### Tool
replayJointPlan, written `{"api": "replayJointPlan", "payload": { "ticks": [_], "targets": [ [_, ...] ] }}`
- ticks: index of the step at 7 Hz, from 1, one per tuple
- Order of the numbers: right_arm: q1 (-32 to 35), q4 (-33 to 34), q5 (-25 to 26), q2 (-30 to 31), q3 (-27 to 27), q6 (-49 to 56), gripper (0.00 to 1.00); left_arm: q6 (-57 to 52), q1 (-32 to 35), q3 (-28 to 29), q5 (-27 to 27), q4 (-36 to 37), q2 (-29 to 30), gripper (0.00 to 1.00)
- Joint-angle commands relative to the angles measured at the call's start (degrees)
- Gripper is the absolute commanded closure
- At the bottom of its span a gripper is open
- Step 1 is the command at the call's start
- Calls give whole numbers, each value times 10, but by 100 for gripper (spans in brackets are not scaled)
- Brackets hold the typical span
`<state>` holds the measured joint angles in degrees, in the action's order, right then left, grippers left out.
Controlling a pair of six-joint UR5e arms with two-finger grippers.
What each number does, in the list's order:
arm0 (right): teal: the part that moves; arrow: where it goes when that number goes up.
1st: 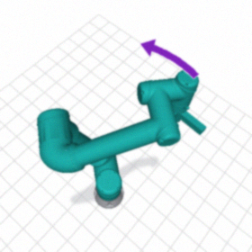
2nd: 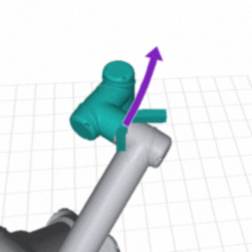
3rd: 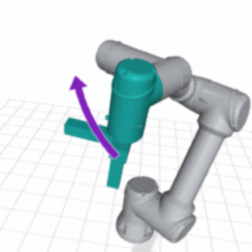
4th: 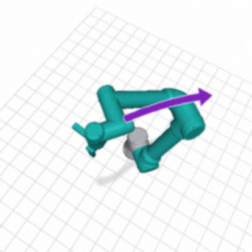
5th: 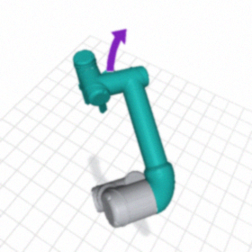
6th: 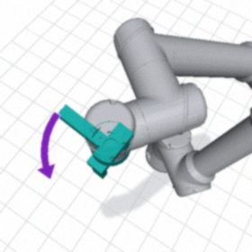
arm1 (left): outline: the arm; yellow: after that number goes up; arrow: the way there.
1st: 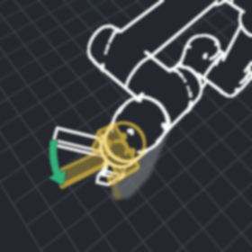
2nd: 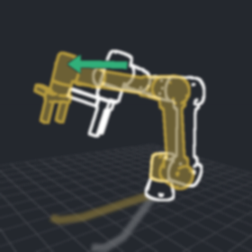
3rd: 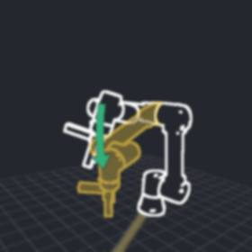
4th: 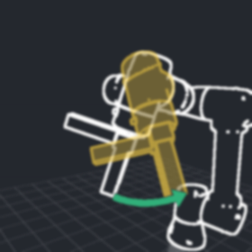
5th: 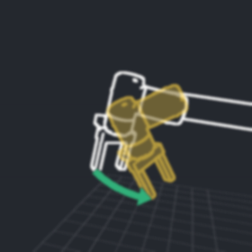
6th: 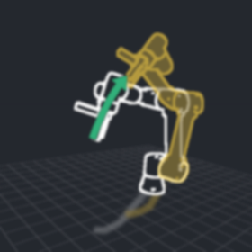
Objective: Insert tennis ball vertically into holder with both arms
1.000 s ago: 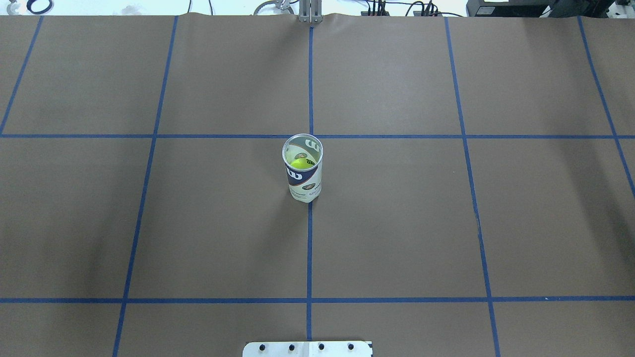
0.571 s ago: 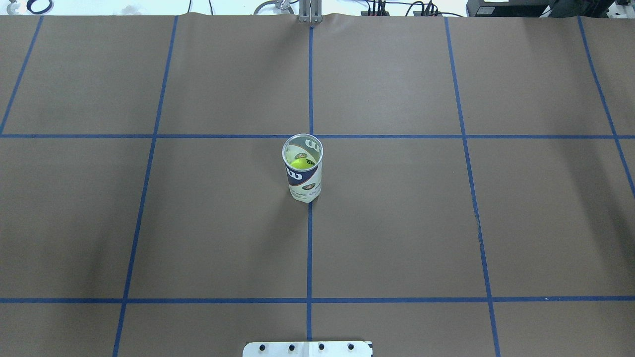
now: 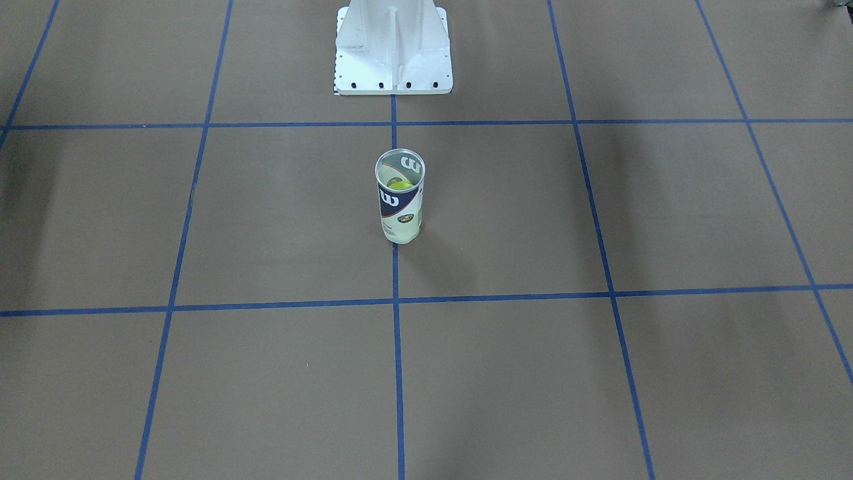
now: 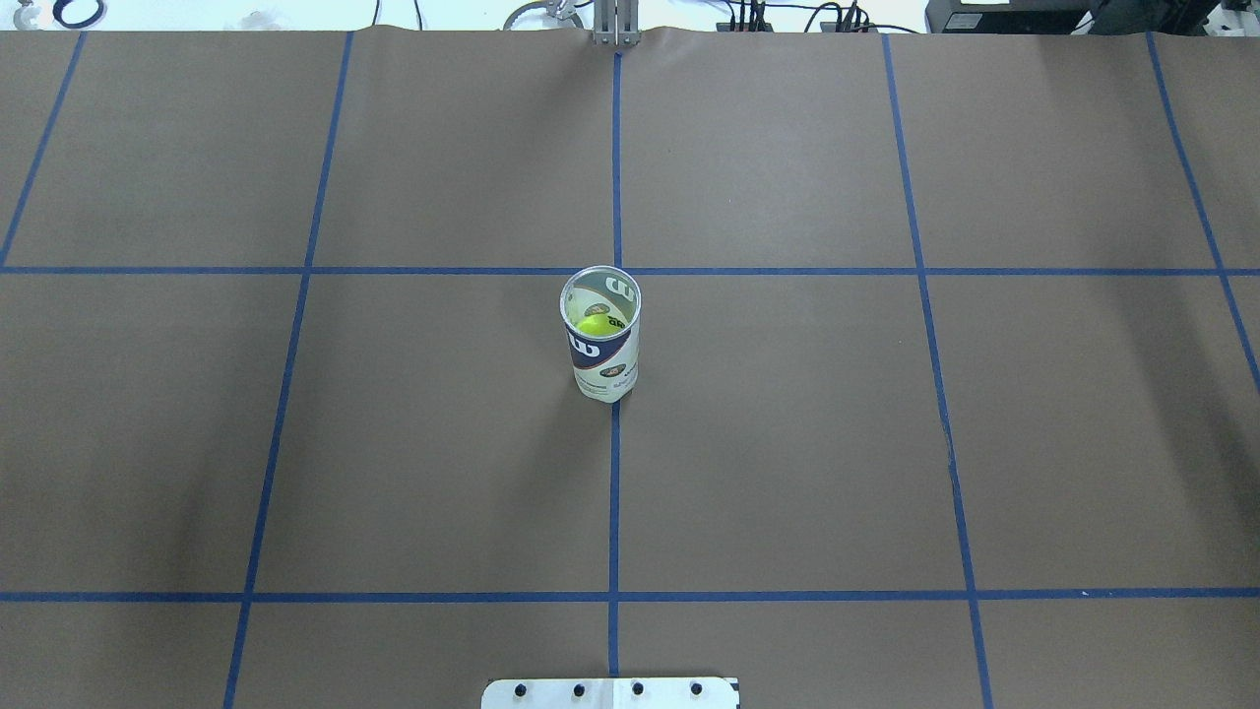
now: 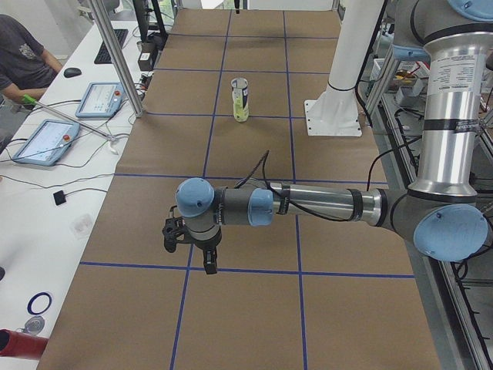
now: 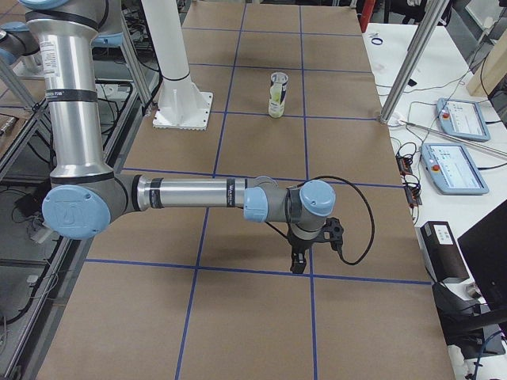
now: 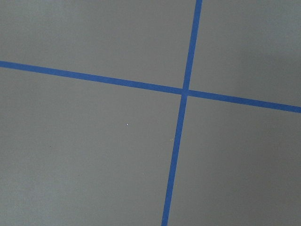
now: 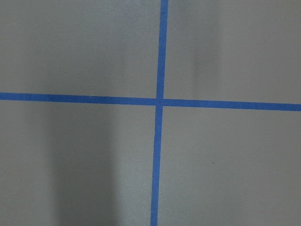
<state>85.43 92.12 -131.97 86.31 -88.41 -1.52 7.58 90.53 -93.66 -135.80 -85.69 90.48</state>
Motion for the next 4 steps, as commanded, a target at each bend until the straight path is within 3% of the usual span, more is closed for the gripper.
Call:
{"api": "replayJointPlan", "payload": {
  "ticks": [1,4],
  "targets": [
    [0,0,0,0,-4,-1,1,-2,-1,-1,0,0,1,0],
    [0,0,-1,1,-7,-1,1,-7,-1,-3,9,-1,-5,0]
  ]
}}
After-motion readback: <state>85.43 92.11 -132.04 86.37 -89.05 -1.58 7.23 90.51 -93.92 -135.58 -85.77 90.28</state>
